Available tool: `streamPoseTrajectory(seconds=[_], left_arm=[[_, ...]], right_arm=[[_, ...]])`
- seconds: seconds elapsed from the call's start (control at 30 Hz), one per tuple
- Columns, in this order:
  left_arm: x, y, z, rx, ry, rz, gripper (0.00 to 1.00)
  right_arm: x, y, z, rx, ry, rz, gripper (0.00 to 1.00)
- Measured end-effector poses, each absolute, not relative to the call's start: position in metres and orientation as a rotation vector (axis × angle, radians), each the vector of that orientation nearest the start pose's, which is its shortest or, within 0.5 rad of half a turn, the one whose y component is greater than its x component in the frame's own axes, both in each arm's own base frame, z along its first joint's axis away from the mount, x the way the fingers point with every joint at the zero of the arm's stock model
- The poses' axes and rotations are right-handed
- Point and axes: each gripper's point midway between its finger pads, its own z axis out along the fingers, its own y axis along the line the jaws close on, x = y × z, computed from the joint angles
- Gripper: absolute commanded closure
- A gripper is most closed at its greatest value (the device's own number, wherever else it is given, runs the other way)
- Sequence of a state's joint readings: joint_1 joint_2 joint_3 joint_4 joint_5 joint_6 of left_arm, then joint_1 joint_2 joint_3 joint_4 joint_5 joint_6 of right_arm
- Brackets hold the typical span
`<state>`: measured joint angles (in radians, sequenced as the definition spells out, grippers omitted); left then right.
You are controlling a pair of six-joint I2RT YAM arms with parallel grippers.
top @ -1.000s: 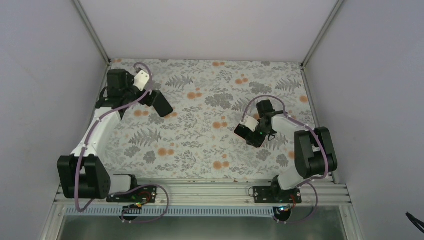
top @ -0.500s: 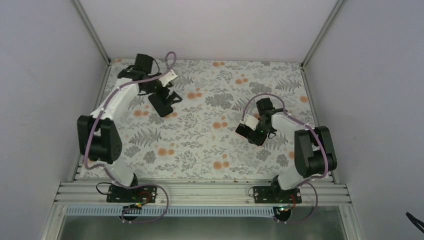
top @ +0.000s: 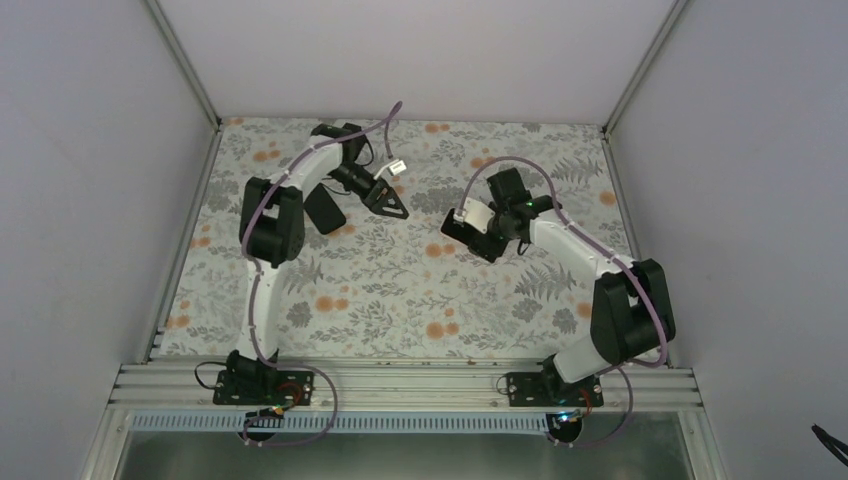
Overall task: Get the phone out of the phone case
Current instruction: Pick up the phone at the center of the board.
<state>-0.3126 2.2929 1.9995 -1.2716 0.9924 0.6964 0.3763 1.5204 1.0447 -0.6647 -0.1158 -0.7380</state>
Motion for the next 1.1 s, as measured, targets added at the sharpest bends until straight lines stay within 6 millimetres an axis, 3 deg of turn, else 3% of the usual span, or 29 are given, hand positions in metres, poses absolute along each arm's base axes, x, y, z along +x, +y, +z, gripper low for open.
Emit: streamPoseTrajectory(seconds=[0.17,0.37,0.67,0.77,0.9,1.0,1.1], left_arm=[[0.381,-0.289,0.116,1.187,2.335,-1.54,0.0],[0.395,-0.305,0.133,1.106,2.276,-1.661,0.0],[0.395,-0.31,0.143,1.039,2.255,-1.76,0.07],[0.393,-0.31,0.14,1.025,2.273,-1.774,0.15],[0.392,-0.31,0.14,1.016,2.281,-1.782,0.37],[0.392,-0.31,0.14,1.008,2.286,-1.787,0.42],[0.392,-0.312,0.142,1.015,2.28,-1.787,0.64]], right_arm=[[0.327,0.174,0.109,-1.467,2.205,0.043,0.34],[0.341,0.206,0.124,-1.47,2.123,0.015,0.33],[0.358,0.229,0.115,-1.459,2.107,-0.065,0.33],[0.363,0.232,0.119,-1.434,2.098,-0.079,0.33],[0.372,0.235,0.125,-1.403,2.082,-0.101,0.33],[0.373,0.239,0.125,-1.406,2.072,-0.111,0.33],[0.368,0.246,0.121,-1.432,2.064,-0.105,0.33]])
